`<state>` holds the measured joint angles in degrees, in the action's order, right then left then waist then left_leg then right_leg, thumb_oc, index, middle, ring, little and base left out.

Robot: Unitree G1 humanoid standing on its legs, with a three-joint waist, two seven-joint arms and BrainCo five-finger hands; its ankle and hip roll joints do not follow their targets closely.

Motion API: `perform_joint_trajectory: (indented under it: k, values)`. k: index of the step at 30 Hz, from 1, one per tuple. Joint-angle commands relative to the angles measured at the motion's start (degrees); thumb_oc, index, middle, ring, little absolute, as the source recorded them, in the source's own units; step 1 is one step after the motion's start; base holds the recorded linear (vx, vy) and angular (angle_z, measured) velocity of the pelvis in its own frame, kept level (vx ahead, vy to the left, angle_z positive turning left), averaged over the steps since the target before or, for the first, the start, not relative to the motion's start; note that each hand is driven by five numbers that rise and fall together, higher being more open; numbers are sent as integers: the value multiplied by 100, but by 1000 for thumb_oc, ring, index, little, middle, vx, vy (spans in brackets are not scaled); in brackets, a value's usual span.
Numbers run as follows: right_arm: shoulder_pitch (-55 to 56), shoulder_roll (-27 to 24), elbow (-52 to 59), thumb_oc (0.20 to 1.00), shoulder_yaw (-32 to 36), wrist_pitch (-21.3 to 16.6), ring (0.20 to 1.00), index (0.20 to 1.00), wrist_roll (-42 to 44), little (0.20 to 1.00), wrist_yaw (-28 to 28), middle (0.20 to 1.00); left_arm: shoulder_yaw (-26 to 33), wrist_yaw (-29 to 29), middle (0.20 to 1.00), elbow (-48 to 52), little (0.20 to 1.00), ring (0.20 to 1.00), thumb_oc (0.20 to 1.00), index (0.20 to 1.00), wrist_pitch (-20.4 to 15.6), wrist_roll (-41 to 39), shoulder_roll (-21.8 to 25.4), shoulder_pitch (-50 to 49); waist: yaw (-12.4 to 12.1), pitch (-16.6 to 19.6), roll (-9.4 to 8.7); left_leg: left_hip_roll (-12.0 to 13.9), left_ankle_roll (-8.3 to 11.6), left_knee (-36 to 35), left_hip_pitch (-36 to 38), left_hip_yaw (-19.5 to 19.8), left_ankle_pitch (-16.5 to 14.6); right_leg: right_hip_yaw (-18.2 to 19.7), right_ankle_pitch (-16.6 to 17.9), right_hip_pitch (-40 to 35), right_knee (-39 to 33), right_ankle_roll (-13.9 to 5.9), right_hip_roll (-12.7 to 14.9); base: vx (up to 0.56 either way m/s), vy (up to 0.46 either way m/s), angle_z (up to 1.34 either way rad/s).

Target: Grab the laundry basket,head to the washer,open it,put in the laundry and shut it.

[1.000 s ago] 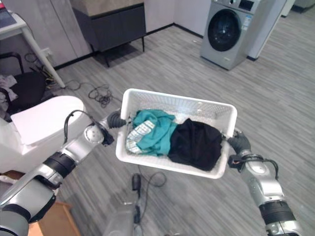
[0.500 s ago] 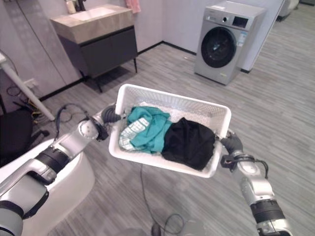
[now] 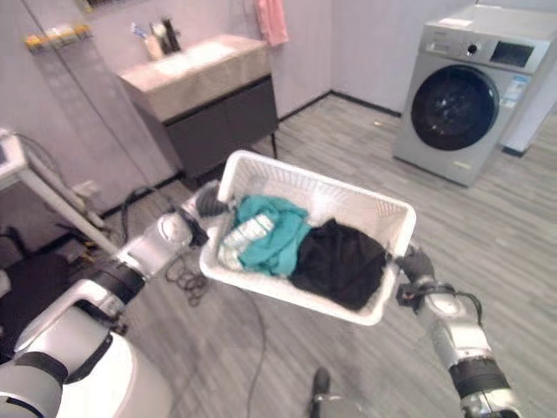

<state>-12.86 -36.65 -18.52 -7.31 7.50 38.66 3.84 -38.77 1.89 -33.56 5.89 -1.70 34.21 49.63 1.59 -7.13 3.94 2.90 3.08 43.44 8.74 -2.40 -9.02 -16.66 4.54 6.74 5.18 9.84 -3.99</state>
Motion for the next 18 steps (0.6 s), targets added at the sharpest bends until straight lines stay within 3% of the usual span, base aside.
perform_joint_trajectory:
  k: [1, 2, 4, 5, 7, 9, 12, 13, 14, 18]
  values:
    - [-557, -47, 1017, 200, 10, -617, 200, 200, 196, 200, -423, 200, -228, -72, 200, 735, 200, 200, 200, 200, -703, -140, -208, 340, 61, 312, -457, 700, -158, 455, -763, 57, 1666, 342, -549, -819, -298, -969, 526, 240, -410, -3]
    - [-556, -47, 1018, 200, 12, -616, 200, 200, 196, 200, -423, 200, -228, -72, 200, 736, 200, 200, 200, 200, -702, -141, -208, 341, 68, 317, -442, 714, -154, 483, -785, 72, 1653, 332, -548, -813, -298, -967, 511, 127, -261, -20]
    - [-503, -48, 1127, 200, 66, -647, 200, 200, 191, 200, -357, 200, -222, -25, 200, 770, 200, 200, 200, 200, -655, -229, -283, 412, -9, 130, -558, 897, -191, 1336, -1344, -3, 1712, 333, -660, -1099, -369, -779, 358, 216, -300, -44]
    - [-447, -82, 1174, 200, 102, -623, 200, 200, 198, 200, -260, 200, -275, -11, 200, 795, 200, 200, 200, 200, -609, -301, -338, 512, -79, 43, -567, 824, -218, 1351, -1850, -73, 1389, 352, -805, -1283, -381, -775, 323, 290, -188, -29]
    - [-337, -88, 1263, 200, 145, -609, 200, 200, 214, 200, -266, 200, -284, -25, 200, 786, 200, 200, 200, 200, -601, -283, -393, 559, -173, 26, -583, 462, -229, 652, -2244, -81, 1141, 435, -874, -1402, -379, -855, 330, 275, -38, -22]
    - [-251, -108, 1326, 200, 193, -621, 200, 200, 168, 200, -288, 200, -304, -31, 200, 778, 200, 200, 200, 200, -612, -247, -438, 607, -274, 23, -612, 272, -237, -546, -2371, -182, 1049, 482, -978, -1522, -355, -948, 346, 306, 3, -73]
    - [-240, -83, 1285, 200, 179, -705, 200, 200, 84, 200, -272, 200, -396, -20, 200, 757, 200, 200, 200, 200, -644, -187, -532, 667, -397, 41, -553, 84, -236, -2784, -2312, -374, 1251, 436, -1159, -1740, -309, -1081, 306, 316, 26, -59]
    - [-236, -85, 1283, 200, 180, -708, 200, 200, 84, 200, -273, 200, -398, -20, 200, 754, 200, 200, 200, 200, -645, -185, -538, 666, -406, 35, -589, 39, -240, -2955, -2214, -402, 1340, 442, -1164, -1752, -306, -1088, 349, 352, 1, -30]
    - [-236, -33, 1226, 200, 185, -756, 200, 200, 44, 200, -246, 200, -443, -42, 200, 744, 200, 200, 200, 200, -675, -161, -617, 662, -424, 57, -515, -25, -188, -3592, -2340, -685, 1460, 402, -1307, -1947, -293, -1112, 244, 363, -3, -18]
    - [-397, 71, 1110, 200, 102, -745, 200, 200, 30, 200, -222, 200, -487, -76, 200, 736, 200, 200, 200, 200, -670, -152, -597, 707, -538, 192, -466, -110, -273, -3999, -2169, -997, 1492, 500, -1538, -2144, -148, -1147, 179, 337, 13, -6]
